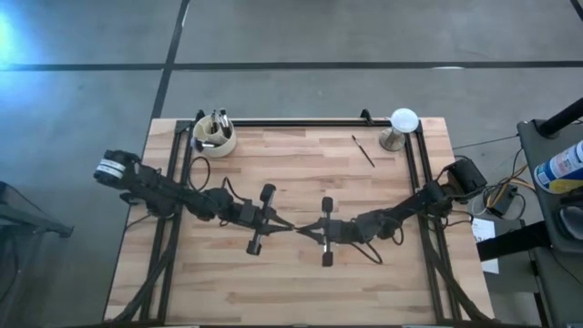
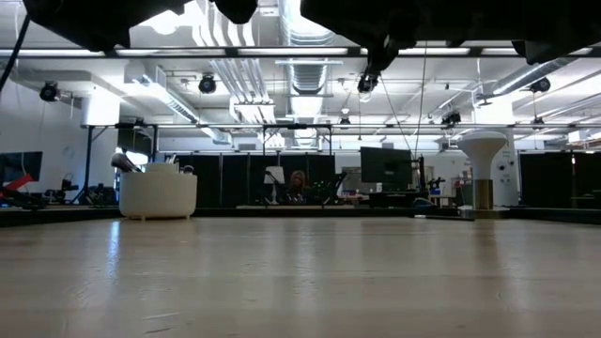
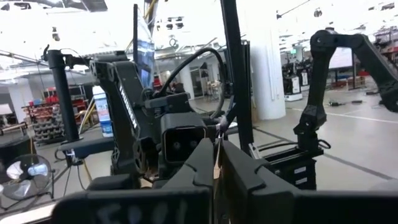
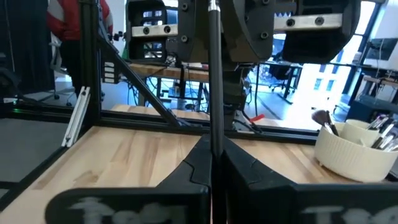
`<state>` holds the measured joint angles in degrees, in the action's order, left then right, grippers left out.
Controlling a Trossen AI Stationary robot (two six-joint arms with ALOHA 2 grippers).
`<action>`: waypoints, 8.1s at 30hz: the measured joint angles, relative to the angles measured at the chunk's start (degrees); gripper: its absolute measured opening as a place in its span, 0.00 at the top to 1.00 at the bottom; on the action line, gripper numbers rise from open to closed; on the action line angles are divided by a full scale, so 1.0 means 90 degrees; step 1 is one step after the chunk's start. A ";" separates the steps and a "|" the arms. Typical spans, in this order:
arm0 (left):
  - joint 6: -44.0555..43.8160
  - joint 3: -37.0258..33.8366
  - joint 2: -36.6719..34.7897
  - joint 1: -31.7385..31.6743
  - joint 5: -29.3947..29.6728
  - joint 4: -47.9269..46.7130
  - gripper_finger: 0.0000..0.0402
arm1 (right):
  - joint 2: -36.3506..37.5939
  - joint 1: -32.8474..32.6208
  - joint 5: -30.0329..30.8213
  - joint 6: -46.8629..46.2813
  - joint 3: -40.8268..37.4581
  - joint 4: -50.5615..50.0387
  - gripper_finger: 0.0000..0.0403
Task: Put items in baskets/containers
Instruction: Put the eyeshadow brush into the organizer, then put the brow brush into the organizer
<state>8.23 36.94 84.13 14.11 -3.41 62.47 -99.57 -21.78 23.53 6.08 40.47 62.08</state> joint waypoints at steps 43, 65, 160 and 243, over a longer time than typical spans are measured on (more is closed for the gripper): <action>-0.0420 -0.0784 -0.3679 -0.3031 0.6211 -0.5349 0.99 | 0.0008 0.0008 0.1239 -0.0512 -0.0024 -0.1375 0.96; -0.1638 -0.0471 -0.3955 -0.5722 0.4590 -0.6830 0.99 | 0.0008 0.0005 0.1231 -0.0494 -0.0027 -0.1377 0.97; -0.1300 -0.3438 -0.1041 -0.3621 0.0142 -0.0127 1.00 | 0.1849 0.5995 0.0425 -0.3541 -0.1555 -0.6689 0.67; -0.1431 -0.1106 0.0623 -0.1636 -0.0144 0.2064 0.99 | 0.0355 0.0726 0.0627 -0.1219 -0.0576 -0.0575 0.87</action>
<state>-4.65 26.98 89.74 -0.62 -4.70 81.05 -96.38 -15.25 29.17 -4.89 35.28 56.90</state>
